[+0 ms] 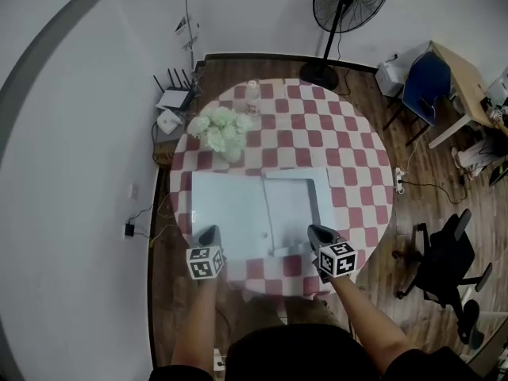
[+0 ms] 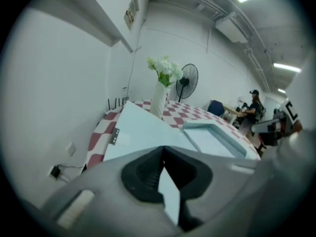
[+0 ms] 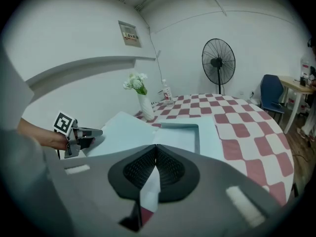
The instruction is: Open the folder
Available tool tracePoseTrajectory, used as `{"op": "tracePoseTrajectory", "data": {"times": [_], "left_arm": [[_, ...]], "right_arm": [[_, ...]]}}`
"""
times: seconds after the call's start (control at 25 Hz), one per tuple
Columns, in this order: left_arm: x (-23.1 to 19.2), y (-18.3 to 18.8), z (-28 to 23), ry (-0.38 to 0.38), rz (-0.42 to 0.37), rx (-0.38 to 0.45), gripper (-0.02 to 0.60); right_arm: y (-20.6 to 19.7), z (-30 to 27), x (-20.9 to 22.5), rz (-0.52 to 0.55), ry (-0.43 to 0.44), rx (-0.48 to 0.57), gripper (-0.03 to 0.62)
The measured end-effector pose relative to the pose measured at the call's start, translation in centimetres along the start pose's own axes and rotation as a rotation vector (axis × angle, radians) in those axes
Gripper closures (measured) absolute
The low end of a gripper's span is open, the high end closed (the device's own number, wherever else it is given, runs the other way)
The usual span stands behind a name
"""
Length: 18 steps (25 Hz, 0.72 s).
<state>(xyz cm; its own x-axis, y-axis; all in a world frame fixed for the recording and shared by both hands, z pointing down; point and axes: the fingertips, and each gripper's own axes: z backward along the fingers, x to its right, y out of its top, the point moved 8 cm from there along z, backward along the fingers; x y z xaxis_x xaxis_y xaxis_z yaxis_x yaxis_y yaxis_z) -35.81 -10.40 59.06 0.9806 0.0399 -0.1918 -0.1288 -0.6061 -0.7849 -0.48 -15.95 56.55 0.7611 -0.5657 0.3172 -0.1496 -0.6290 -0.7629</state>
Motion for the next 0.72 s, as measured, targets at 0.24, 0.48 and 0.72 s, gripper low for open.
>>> {"op": "tracePoseTrajectory", "data": {"times": [0.24, 0.48, 0.72], "left_arm": [[3.8, 3.0, 3.1, 0.025, -0.007, 0.125, 0.578], [7.5, 4.7, 4.1, 0.024, -0.03, 0.222, 0.571], [10.1, 6.2, 4.5, 0.001, -0.062, 0.264, 0.563]], "right_arm": [[2.5, 2.7, -1.9, 0.075, 0.025, 0.064, 0.592], [4.0, 4.6, -1.8, 0.087, 0.003, 0.113, 0.592], [6.8, 6.7, -1.3, 0.199, -0.049, 0.17, 0.592]]}}
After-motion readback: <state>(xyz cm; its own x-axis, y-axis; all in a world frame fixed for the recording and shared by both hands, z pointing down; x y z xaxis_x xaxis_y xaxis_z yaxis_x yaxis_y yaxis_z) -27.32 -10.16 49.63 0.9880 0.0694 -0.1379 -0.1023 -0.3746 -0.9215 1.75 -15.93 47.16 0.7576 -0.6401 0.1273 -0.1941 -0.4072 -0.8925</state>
